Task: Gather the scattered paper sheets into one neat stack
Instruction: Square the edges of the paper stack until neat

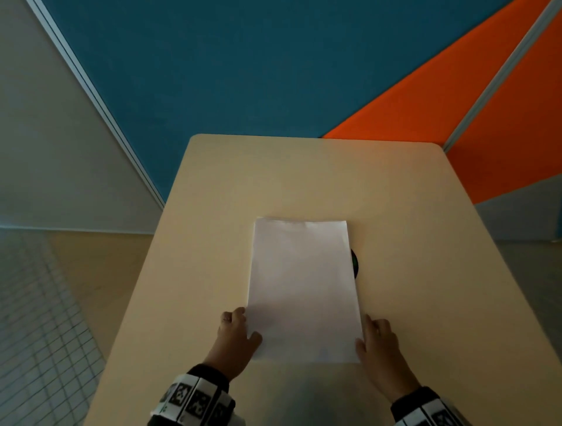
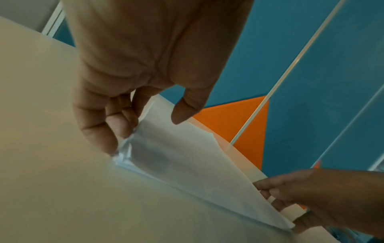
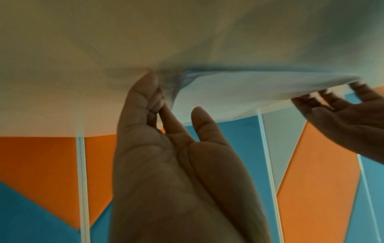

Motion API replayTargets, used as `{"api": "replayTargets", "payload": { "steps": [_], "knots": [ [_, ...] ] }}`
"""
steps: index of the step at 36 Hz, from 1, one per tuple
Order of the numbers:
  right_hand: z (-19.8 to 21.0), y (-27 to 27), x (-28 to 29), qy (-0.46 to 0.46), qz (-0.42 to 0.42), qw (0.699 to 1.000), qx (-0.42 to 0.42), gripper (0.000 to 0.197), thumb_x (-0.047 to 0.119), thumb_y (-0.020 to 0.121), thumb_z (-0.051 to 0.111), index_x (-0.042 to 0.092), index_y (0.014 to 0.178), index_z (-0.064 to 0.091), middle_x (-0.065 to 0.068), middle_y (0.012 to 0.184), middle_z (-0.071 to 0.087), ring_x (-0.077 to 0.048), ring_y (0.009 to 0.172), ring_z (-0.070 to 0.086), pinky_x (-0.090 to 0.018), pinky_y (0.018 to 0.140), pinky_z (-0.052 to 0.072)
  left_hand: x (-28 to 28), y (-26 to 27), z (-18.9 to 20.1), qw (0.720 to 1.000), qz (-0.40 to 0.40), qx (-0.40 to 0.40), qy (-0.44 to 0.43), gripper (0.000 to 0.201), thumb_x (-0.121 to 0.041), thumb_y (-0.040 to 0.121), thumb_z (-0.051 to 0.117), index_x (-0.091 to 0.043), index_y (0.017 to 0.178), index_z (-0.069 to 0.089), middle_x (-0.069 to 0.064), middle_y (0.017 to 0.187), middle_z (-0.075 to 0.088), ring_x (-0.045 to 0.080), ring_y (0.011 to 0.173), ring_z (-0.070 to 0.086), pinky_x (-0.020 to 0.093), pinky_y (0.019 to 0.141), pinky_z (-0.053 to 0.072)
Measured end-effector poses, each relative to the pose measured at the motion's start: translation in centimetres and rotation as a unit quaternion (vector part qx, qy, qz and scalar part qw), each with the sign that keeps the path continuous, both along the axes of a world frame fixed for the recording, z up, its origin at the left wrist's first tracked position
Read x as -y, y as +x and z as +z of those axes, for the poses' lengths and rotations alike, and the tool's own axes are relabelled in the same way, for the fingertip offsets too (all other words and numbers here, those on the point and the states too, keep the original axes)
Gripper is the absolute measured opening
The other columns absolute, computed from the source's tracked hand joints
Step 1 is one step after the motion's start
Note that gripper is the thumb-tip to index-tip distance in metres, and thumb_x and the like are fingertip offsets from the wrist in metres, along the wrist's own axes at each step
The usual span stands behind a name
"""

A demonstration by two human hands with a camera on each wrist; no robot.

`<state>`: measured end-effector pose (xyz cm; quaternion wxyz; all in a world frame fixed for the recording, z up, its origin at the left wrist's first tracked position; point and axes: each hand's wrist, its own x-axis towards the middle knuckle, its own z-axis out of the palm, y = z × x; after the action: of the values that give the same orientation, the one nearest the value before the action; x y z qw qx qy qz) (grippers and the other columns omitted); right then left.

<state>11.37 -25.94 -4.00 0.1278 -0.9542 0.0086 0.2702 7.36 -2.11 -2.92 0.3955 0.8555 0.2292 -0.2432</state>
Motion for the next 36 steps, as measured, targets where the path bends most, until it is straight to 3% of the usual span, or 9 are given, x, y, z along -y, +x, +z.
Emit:
{"api": "replayTargets", "payload": {
  "steps": [6, 9, 12, 15, 20, 23, 26, 30, 36],
  "knots": [
    [-0.1, -1.0, -1.1, -0.008, -0.004, 1.0, 0.002, 0.058, 0.025, 0.099, 0.036, 0.005, 0.148, 0.011, -0.013, 0.142, 0.024, -0.029, 0.125, 0.035, -0.031, 0.109, 0.031, 0.0, 0.1, -0.6, 1.0, 0.001, 0.008, 0.014, 0.064, -0.015, 0.085, 0.058, 0.001, 0.139, 0.027, 0.021, 0.131, 0.037, 0.035, 0.125, 0.039, 0.035, 0.109, 0.035],
    [0.1, -0.8, -0.7, 0.01, -0.008, 1.0, -0.018, 0.062, 0.025, 0.098, 0.04, 0.007, 0.148, 0.009, -0.014, 0.144, 0.022, -0.031, 0.127, 0.034, -0.032, 0.11, 0.031, -0.4, -0.1, -0.6, 0.999, -0.038, 0.006, -0.003, 0.096, -0.036, 0.06, 0.07, -0.003, 0.139, 0.027, 0.017, 0.13, 0.034, 0.034, 0.123, 0.041, 0.038, 0.11, 0.037],
    [0.1, -0.8, 0.1, 0.04, 0.007, 0.998, -0.042, 0.075, 0.027, 0.09, 0.054, 0.012, 0.149, 0.01, -0.012, 0.142, 0.023, -0.031, 0.128, 0.035, -0.031, 0.108, 0.033, -0.4, -0.5, -0.9, 0.993, -0.111, 0.001, 0.034, 0.112, -0.027, 0.057, 0.083, -0.006, 0.143, 0.014, 0.014, 0.134, 0.025, 0.033, 0.127, 0.035, 0.036, 0.113, 0.034],
    [-0.1, -0.8, 0.6, 0.06, 0.01, 0.998, -0.029, 0.078, 0.018, 0.08, 0.064, 0.016, 0.145, 0.022, -0.011, 0.134, 0.032, -0.03, 0.121, 0.041, -0.032, 0.102, 0.04, -0.3, -0.9, -1.4, 0.989, -0.127, 0.028, 0.068, 0.105, -0.018, 0.064, 0.081, -0.007, 0.143, 0.013, 0.012, 0.135, 0.024, 0.032, 0.126, 0.038, 0.033, 0.111, 0.036],
    [-0.6, -1.2, 0.7, 0.032, 0.04, 0.999, 0.013, 0.074, 0.014, 0.084, 0.059, 0.013, 0.147, 0.021, -0.009, 0.137, 0.033, -0.026, 0.125, 0.039, -0.028, 0.104, 0.037, -0.6, -1.2, -1.8, 0.989, -0.112, 0.081, 0.061, 0.082, -0.018, 0.071, 0.074, -0.006, 0.138, 0.028, 0.01, 0.128, 0.037, 0.027, 0.117, 0.048, 0.025, 0.104, 0.036],
    [-0.7, -1.3, 0.8, 0.024, 0.041, 0.998, 0.029, 0.072, 0.015, 0.087, 0.057, 0.012, 0.148, 0.02, -0.008, 0.139, 0.033, -0.025, 0.126, 0.038, -0.027, 0.104, 0.037, -0.7, -1.2, -2.0, 0.991, -0.086, 0.096, 0.03, 0.077, -0.008, 0.069, 0.074, -0.006, 0.134, 0.034, 0.01, 0.121, 0.037, 0.031, 0.107, 0.055, 0.031, 0.099, 0.045],
    [-0.8, -1.2, 0.7, 0.019, 0.037, 0.999, 0.035, 0.07, 0.014, 0.087, 0.057, 0.011, 0.148, 0.022, -0.009, 0.14, 0.033, -0.025, 0.127, 0.039, -0.027, 0.106, 0.036, -0.6, -1.0, -2.1, 0.991, -0.087, 0.097, 0.032, 0.076, -0.006, 0.068, 0.073, -0.006, 0.134, 0.035, 0.004, 0.11, 0.032, 0.032, 0.108, 0.055, 0.031, 0.099, 0.044],
    [-0.8, -1.2, 0.6, 0.015, 0.036, 0.998, 0.041, 0.07, 0.014, 0.086, 0.058, 0.01, 0.147, 0.024, -0.01, 0.14, 0.034, -0.025, 0.127, 0.04, -0.028, 0.107, 0.036, -0.5, -1.0, -2.0, 0.99, -0.092, 0.092, 0.047, 0.075, -0.008, 0.067, 0.073, -0.007, 0.133, 0.037, 0.012, 0.122, 0.038, 0.032, 0.109, 0.053, 0.03, 0.099, 0.044],
    [-0.6, -1.4, 0.5, 0.016, 0.034, 0.998, 0.053, 0.068, 0.013, 0.087, 0.055, 0.011, 0.147, 0.024, -0.009, 0.14, 0.035, -0.024, 0.126, 0.041, -0.027, 0.108, 0.035, -0.5, -1.2, -1.9, 0.99, -0.105, 0.075, 0.062, 0.073, -0.012, 0.072, 0.071, -0.008, 0.135, 0.036, 0.014, 0.127, 0.038, 0.027, 0.113, 0.052, 0.025, 0.098, 0.04]
  ]
}}
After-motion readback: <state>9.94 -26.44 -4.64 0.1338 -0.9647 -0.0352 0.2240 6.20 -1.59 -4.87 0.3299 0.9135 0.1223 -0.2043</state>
